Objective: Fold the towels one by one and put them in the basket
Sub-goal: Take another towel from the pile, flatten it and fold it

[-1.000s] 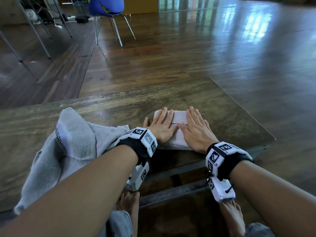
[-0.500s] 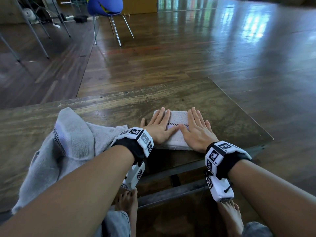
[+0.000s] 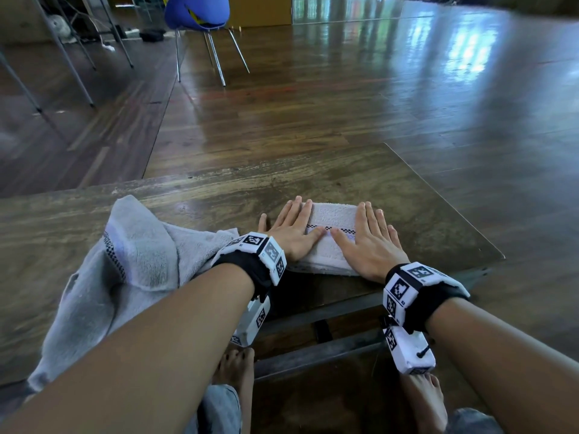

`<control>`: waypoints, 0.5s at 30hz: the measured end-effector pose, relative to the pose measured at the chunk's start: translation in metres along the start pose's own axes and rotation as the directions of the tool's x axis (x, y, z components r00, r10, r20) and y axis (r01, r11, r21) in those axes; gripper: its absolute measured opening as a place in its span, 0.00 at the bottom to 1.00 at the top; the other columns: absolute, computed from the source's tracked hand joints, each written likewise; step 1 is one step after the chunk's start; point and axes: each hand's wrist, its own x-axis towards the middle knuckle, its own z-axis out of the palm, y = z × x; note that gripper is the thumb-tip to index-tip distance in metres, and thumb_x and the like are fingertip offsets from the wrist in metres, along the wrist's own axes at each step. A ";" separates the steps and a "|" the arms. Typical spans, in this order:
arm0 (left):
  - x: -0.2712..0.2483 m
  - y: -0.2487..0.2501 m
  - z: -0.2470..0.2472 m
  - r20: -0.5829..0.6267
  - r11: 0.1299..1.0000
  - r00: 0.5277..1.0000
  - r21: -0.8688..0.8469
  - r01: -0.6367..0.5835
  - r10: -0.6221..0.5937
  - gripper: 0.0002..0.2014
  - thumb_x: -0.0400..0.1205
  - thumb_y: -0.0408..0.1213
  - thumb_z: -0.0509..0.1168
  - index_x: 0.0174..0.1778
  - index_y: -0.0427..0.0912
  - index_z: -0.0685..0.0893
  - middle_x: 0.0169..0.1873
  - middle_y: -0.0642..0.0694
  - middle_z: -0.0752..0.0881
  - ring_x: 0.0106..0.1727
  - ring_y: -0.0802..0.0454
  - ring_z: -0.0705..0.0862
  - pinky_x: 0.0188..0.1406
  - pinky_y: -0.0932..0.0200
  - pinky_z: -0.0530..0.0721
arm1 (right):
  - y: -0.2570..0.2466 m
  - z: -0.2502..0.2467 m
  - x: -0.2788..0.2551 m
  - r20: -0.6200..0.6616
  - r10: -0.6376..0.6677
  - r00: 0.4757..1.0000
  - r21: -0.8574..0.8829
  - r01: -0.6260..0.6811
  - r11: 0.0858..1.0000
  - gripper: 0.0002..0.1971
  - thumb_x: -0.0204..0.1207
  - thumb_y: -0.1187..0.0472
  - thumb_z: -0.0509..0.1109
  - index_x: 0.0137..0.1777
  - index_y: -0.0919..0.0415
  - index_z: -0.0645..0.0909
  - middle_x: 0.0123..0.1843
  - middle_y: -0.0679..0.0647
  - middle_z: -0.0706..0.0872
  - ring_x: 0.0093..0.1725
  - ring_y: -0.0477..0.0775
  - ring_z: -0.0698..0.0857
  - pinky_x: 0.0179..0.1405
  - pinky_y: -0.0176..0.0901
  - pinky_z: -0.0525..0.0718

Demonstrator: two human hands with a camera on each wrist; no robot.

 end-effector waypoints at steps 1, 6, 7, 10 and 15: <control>0.001 -0.001 0.000 -0.004 1.000 1.000 0.000 0.003 -0.003 0.36 0.84 0.68 0.39 0.84 0.60 0.33 0.83 0.62 0.29 0.83 0.63 0.29 0.81 0.37 0.29 | 0.000 0.000 0.000 0.001 0.002 1.000 0.001 -0.002 1.000 0.46 0.80 0.28 0.43 0.88 0.55 0.32 0.90 0.48 0.32 0.88 0.50 0.33 0.86 0.55 0.36; 0.006 -0.003 0.002 -0.016 1.000 1.000 0.003 0.008 -0.008 0.36 0.84 0.67 0.39 0.84 0.61 0.32 0.83 0.62 0.29 0.83 0.64 0.29 0.81 0.36 0.28 | 0.000 0.002 0.001 -0.009 0.003 1.000 -0.001 -0.003 1.000 0.47 0.80 0.27 0.44 0.88 0.56 0.32 0.90 0.48 0.34 0.88 0.50 0.34 0.86 0.55 0.37; 0.007 -0.004 0.002 -0.019 1.000 1.000 0.003 0.009 -0.009 0.36 0.84 0.67 0.39 0.84 0.61 0.32 0.83 0.62 0.29 0.83 0.64 0.29 0.80 0.36 0.28 | 0.000 0.002 0.001 -0.011 0.003 1.000 -0.001 -0.003 1.000 0.47 0.81 0.28 0.44 0.88 0.56 0.32 0.90 0.49 0.34 0.88 0.50 0.35 0.86 0.55 0.37; 0.009 -0.003 0.002 -0.024 1.000 1.000 0.002 0.018 -0.018 0.36 0.84 0.68 0.39 0.84 0.60 0.32 0.83 0.62 0.29 0.83 0.63 0.29 0.80 0.37 0.27 | 0.000 0.002 0.001 -0.016 0.007 1.000 0.001 -0.007 1.000 0.46 0.81 0.28 0.44 0.88 0.56 0.33 0.90 0.49 0.35 0.88 0.50 0.35 0.87 0.56 0.37; 0.008 -0.002 0.000 -0.028 0.989 0.988 -0.008 0.148 -0.149 0.38 0.81 0.71 0.35 0.84 0.60 0.30 0.84 0.55 0.30 0.86 0.54 0.32 0.78 0.36 0.25 | -0.003 0.000 -0.001 -0.014 0.015 1.000 -0.002 -0.015 1.000 0.46 0.82 0.30 0.45 0.88 0.57 0.32 0.90 0.50 0.35 0.88 0.50 0.36 0.87 0.55 0.37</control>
